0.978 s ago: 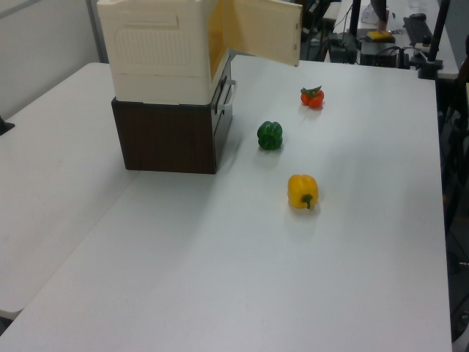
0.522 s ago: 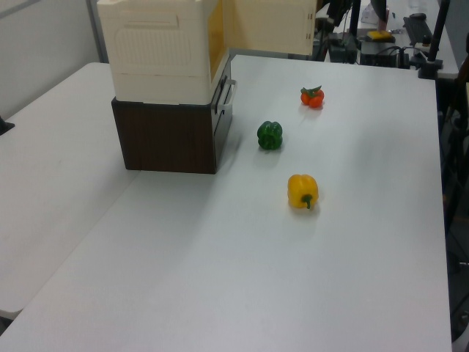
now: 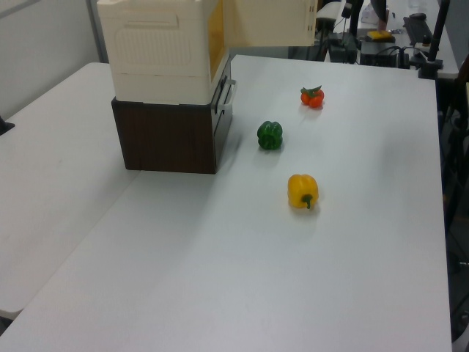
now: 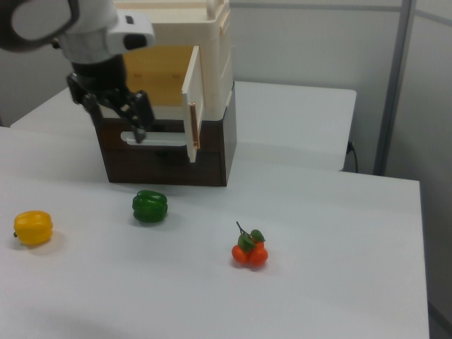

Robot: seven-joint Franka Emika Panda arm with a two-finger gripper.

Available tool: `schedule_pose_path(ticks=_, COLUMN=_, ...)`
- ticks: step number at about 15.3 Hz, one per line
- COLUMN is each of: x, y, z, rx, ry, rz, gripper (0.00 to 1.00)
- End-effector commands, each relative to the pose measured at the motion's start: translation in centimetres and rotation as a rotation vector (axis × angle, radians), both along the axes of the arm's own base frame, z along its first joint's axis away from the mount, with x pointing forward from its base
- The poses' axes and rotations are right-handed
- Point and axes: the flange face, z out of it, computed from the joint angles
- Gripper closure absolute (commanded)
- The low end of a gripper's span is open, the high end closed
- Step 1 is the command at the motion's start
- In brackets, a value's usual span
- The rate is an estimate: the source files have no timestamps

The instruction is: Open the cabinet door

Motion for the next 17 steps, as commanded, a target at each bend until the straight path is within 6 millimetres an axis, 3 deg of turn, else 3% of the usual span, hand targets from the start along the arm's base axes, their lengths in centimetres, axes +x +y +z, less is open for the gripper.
schedule_pose_path(ticks=1, x=-0.3, y=6.5, z=1.9, rx=0.043, ry=0.057, rz=-0.038, gripper=0.00)
schedule_pose_path(ticks=5, x=0.4, y=15.2, z=1.2, rx=0.020, ry=0.105, rz=0.046, gripper=0.00)
schedule_pose_path(ticks=8, x=1.0, y=18.8, z=-0.7, rx=-0.011, ry=0.124, rz=0.122, gripper=0.00)
schedule_pose_path(ticks=11, x=1.7, y=19.0, z=-2.2, rx=-0.056, ry=0.121, rz=0.136, gripper=0.00)
schedule_pose_path(ticks=17, x=1.8, y=18.8, z=-2.3, rx=-0.056, ry=0.125, rz=0.132, gripper=0.00)
